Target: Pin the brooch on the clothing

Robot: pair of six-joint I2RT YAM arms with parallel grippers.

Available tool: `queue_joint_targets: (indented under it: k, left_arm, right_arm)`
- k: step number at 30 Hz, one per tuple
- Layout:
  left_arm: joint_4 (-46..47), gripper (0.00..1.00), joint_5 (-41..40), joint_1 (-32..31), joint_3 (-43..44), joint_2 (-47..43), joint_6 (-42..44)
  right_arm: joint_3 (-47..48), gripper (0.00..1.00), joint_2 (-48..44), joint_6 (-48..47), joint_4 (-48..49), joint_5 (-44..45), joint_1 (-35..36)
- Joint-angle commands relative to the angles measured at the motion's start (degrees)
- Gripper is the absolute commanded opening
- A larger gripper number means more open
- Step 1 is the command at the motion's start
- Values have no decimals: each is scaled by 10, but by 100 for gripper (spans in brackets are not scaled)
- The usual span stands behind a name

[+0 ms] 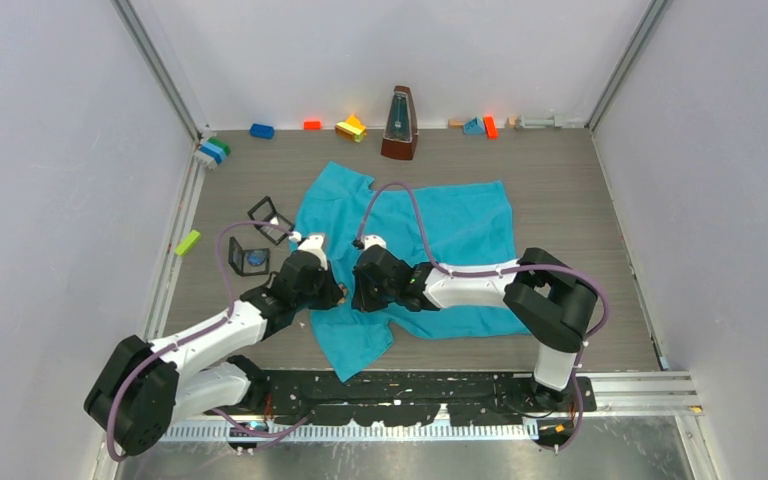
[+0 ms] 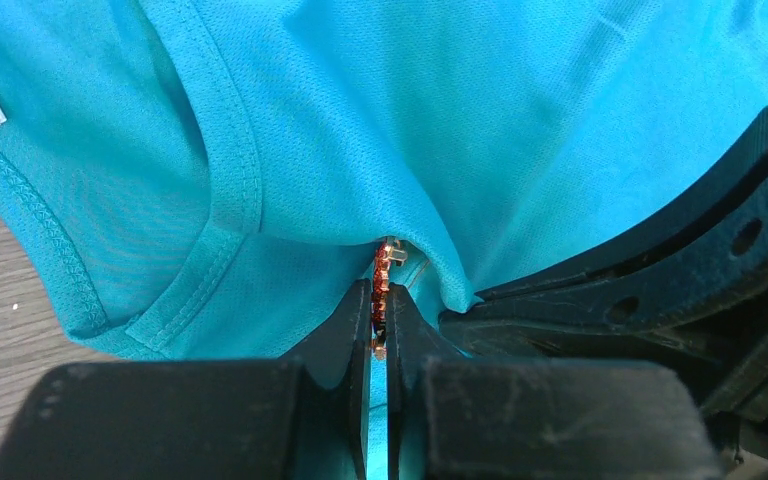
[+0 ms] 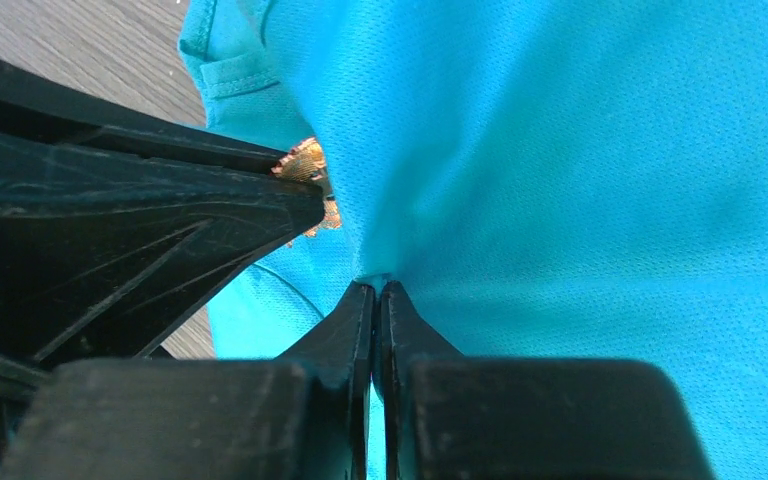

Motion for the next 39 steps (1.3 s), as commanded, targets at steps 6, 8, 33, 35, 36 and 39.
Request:
queue_joint_targets:
  k: [6,8,33,35,36,39]
  left_arm:
    - [63,0,0,-2,0,6,-13]
    - [70,0,1,-2,-5,0,-16]
    - [153,0,80,-2,-46,-20,-15]
    - [159,0,88,-2,-47,-31,-11]
    - [160,0,93,-2,-47,-35,-8]
    - [167,0,117,-2,-48,-46,3]
  right_arm:
    - [20,1,10,-10,38,-34,8]
    - [19,1,13,-8,41,-40,8]
    - [23,1,24,-18,56,-90,9]
    - [26,1,30,-20,56,-96,9]
    - [27,1,32,-20,56,-97,9]
    - [28,1,36,-22,56,-103,9]
